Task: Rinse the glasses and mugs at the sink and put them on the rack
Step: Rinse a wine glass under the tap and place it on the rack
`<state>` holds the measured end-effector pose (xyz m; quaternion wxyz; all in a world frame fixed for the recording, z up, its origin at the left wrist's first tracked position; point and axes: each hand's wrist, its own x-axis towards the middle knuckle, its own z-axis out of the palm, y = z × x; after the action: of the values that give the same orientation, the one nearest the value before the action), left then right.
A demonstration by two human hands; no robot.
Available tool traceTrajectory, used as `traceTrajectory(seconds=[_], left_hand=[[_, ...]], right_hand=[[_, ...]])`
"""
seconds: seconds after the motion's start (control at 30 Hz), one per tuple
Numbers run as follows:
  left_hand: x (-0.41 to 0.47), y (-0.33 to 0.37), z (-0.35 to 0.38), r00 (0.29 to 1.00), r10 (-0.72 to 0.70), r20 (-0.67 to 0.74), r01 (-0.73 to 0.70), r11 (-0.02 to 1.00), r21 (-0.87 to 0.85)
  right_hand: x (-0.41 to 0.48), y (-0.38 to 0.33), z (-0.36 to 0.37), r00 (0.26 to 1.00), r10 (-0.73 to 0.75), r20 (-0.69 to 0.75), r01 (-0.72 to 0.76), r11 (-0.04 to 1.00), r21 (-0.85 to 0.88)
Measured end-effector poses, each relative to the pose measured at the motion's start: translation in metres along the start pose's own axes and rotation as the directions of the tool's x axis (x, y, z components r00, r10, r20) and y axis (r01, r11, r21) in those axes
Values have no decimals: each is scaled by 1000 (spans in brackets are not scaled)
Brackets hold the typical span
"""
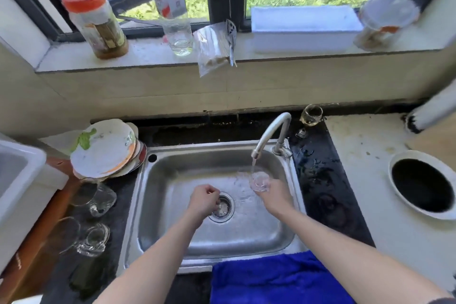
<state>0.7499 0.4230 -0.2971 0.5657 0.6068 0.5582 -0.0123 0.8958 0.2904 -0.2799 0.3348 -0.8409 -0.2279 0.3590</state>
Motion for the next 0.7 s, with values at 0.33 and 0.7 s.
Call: traceTrajectory(seconds=[0.33,0.7], left_hand=[[-8,4,23,933,204,296,-312,868,386],[-110,13,139,732,302,610,-646,593,482]], right_hand=[[-62,30,14,915,293,-278,-234,945,227],[-200,125,-21,773,433,-463,-65,781,622]])
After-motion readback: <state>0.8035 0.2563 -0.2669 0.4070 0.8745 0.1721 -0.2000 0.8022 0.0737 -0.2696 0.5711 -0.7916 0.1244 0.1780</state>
